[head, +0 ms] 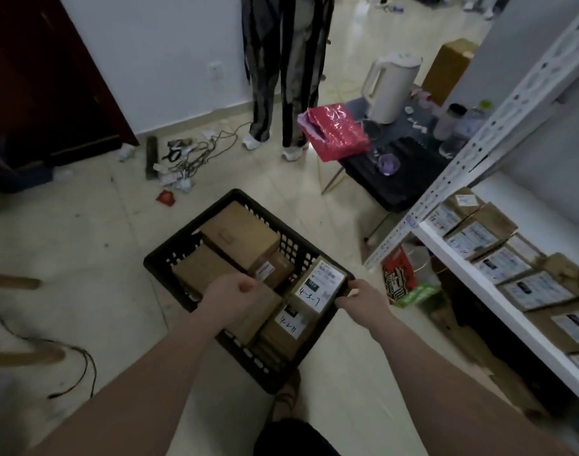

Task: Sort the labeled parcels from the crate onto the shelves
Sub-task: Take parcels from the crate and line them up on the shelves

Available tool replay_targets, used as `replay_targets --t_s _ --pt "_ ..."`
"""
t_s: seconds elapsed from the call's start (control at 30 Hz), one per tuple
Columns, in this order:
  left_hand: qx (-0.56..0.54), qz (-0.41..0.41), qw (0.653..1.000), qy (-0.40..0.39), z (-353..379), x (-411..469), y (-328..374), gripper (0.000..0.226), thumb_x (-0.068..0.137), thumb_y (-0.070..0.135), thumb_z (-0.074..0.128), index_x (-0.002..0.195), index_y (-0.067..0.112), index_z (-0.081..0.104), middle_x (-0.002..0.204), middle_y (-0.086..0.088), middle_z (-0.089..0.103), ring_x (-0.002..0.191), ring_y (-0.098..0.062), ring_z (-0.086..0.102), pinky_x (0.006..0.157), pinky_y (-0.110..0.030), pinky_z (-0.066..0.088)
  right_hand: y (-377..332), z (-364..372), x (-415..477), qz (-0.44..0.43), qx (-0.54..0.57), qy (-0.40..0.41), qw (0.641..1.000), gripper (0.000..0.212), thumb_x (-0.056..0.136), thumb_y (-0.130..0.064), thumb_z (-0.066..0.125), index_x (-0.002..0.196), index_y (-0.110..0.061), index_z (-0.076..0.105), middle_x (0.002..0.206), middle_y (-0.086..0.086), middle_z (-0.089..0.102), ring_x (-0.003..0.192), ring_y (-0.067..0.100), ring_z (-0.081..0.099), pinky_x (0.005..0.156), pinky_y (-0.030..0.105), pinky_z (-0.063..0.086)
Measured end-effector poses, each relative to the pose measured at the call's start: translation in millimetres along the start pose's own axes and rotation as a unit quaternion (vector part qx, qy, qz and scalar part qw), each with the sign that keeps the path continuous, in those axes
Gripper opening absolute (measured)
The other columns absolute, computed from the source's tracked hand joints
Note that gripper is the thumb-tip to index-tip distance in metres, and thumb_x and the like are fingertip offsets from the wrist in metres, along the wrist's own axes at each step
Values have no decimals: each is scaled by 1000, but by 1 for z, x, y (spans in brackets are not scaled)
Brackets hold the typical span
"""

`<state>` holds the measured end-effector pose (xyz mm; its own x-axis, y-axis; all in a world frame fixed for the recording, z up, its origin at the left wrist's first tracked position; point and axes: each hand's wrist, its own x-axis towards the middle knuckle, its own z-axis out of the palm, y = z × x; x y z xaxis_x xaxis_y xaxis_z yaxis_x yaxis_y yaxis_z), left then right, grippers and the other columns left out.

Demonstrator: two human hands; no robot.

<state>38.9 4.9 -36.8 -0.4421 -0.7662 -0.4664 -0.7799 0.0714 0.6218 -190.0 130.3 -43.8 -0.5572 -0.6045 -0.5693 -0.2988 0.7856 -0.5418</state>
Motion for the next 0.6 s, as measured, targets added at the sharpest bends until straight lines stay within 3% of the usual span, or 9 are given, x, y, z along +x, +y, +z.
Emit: replay_targets --t_s 0.17,0.27,0.33,0.43,0.5,0.6 --pt "12 -32 999 -30 -8 42 -2 27 91 32 57 116 22 62 113 4 62 97 -8 53 84 -24 47 -4 15 42 110 95 -4 989 39 83 -21 70 110 -18 42 82 0 53 69 14 49 52 24 35" --pt "-3 -42 998 -36 -10 68 -3 19 91 31 58 109 27 61 107 6 62 88 -5 53 68 -18 45 -9 24 64 126 93 3 988 47 84 -17 68 124 -10 45 86 1 54 71 15 51 51 24 36" --pt "-14 -39 998 -42 -9 83 -3 22 91 30 57 113 26 60 104 7 59 89 -5 51 61 -15 39 -14 30 75 139 90 1 986 59 84 -18 68 134 -9 39 103 8 59 69 13 53 47 23 37" --pt "-29 -37 997 -57 -5 100 -5 26 91 30 57 116 24 60 105 7 57 94 -8 52 66 -18 41 -17 40 88 153 77 9 985 74 83 -20 69 146 -11 30 125 15 55 69 12 56 44 22 38" --pt "-35 -40 996 -75 -2 110 -9 26 91 30 57 116 24 60 105 5 57 94 -10 53 65 -19 41 -18 49 94 165 81 13 983 81 80 -22 72 147 -14 27 129 16 53 76 16 60 51 27 49" --pt "-42 -36 993 -105 3 128 -18 21 90 28 58 110 25 61 105 5 58 91 -8 52 61 -15 38 -18 67 98 211 73 21 974 95 76 -32 77 150 -23 19 128 17 46 99 30 60 80 43 58"
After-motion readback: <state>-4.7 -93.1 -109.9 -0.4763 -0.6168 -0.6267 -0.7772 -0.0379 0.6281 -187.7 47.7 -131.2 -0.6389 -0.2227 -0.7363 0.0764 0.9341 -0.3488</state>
